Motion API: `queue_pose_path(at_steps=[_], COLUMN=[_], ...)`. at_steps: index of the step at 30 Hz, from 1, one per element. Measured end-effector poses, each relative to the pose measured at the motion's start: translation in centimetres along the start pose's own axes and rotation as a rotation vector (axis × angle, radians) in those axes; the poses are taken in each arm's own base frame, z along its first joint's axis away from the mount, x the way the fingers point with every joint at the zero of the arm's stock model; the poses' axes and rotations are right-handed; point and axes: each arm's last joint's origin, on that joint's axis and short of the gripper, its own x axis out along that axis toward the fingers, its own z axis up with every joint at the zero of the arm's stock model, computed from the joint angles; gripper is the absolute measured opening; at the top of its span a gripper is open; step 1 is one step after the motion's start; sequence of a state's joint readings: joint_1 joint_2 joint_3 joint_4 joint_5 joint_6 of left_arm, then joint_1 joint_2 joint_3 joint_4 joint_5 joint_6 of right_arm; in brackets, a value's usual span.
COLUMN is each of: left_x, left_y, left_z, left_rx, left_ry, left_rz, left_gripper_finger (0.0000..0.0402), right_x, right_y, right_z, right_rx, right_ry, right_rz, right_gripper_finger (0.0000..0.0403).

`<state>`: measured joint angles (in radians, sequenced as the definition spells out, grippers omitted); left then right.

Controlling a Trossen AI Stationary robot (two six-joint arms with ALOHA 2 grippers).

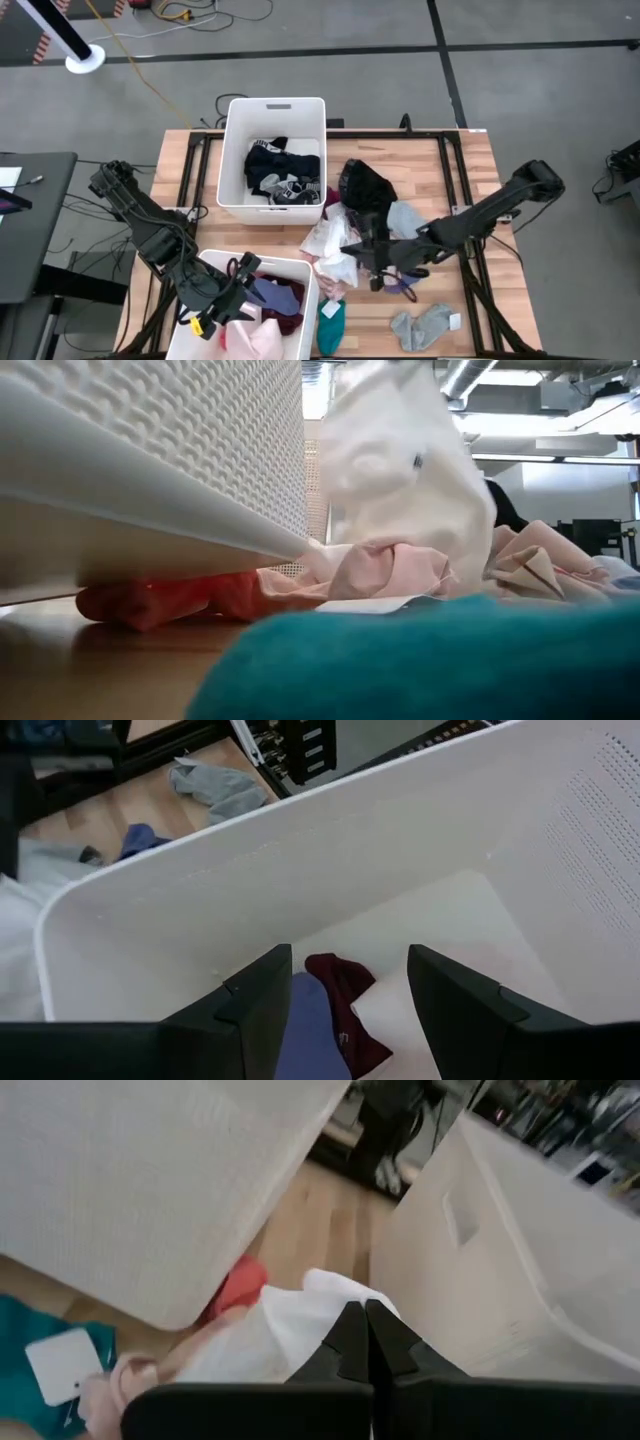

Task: Sort clothes
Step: Put the white sock into the bottom white laundry bin

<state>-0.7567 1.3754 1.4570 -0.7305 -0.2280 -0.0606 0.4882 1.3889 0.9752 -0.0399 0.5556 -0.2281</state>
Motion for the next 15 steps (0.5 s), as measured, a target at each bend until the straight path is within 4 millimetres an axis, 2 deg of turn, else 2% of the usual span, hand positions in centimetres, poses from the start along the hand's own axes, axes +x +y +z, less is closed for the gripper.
queue_pose_path(at_steps=[9,15], left_x=[0.0,0.0], left_y=[0.0,0.0], left_z=[0.4,0.5], left_rx=[0.041,0.042], left_ry=[-0.044,-0.046], left_rz=[0.011,0.011], left_gripper_finger=[0.0195,0.0195], right_x=[-3.5,-4.7], right_y=[-1.5,-2.2], right_z=[2.5,2.5], right_rx=[-0.024,-0.002], right_ry=[-0.184,-0.187], right_rz=[-0.035,-0.030], right_gripper_finger=[0.0000,0.0000])
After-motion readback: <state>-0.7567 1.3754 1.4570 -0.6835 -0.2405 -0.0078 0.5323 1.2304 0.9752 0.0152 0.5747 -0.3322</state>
